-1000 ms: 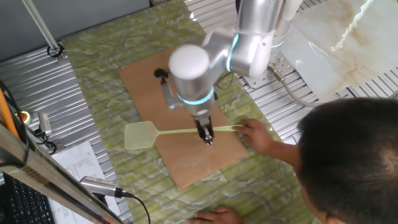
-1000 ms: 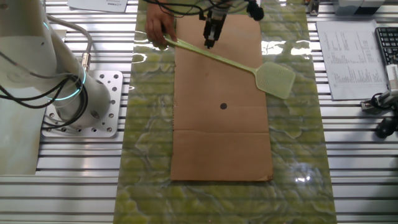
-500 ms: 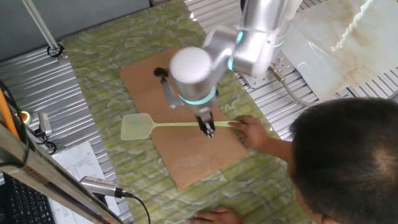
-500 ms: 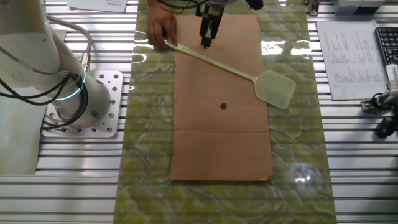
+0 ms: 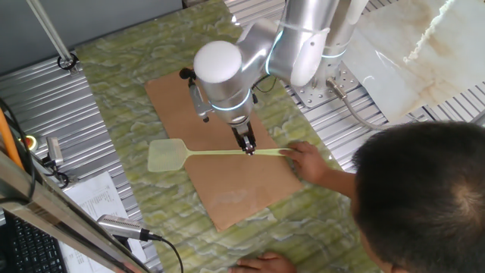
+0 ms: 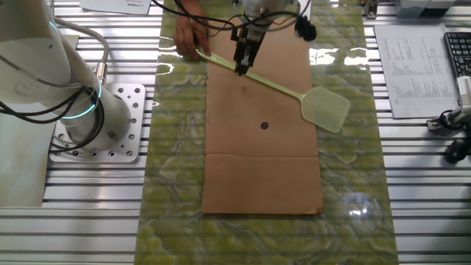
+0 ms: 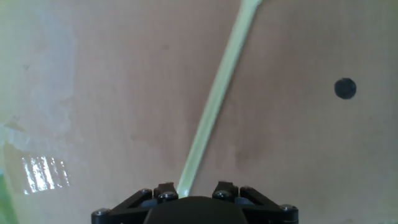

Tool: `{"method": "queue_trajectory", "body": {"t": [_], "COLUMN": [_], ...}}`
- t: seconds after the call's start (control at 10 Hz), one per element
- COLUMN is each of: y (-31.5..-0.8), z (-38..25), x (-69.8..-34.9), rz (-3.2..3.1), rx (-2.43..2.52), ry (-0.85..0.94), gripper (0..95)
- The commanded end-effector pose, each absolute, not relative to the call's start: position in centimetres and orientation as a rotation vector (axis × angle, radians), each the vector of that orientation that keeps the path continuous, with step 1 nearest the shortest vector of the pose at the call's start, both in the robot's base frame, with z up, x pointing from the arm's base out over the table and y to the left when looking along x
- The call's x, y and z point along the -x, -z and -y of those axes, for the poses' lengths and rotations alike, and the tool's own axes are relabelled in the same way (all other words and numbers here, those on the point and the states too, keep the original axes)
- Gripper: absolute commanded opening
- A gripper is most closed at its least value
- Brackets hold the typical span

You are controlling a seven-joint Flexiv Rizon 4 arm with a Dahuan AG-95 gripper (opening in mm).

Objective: Swat with a flyswatter

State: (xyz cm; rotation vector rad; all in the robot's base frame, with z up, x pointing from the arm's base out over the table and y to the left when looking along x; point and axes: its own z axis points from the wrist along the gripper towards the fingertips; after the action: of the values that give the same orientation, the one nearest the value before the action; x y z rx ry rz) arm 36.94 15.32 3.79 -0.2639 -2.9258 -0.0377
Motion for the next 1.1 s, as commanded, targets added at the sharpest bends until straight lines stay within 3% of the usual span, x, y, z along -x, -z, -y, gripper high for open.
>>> {"method": "queue_trajectory", "body": {"t": [0.1, 0.5, 0.6, 1.1], "y": [-2.8, -2.2, -2.0, -2.0], "z": [-17.0, -18.6, -18.6, -19.5], "x": [-36.9, -35.8, -35.3, -36.3], "rz": [2.921, 2.919, 2.92, 2.923], "rx": [0.312, 0.329, 0.327, 0.331], "ry": [0.06, 0.044, 0.043, 0.03], "gripper": [38.0, 38.0, 0.0, 0.0]}}
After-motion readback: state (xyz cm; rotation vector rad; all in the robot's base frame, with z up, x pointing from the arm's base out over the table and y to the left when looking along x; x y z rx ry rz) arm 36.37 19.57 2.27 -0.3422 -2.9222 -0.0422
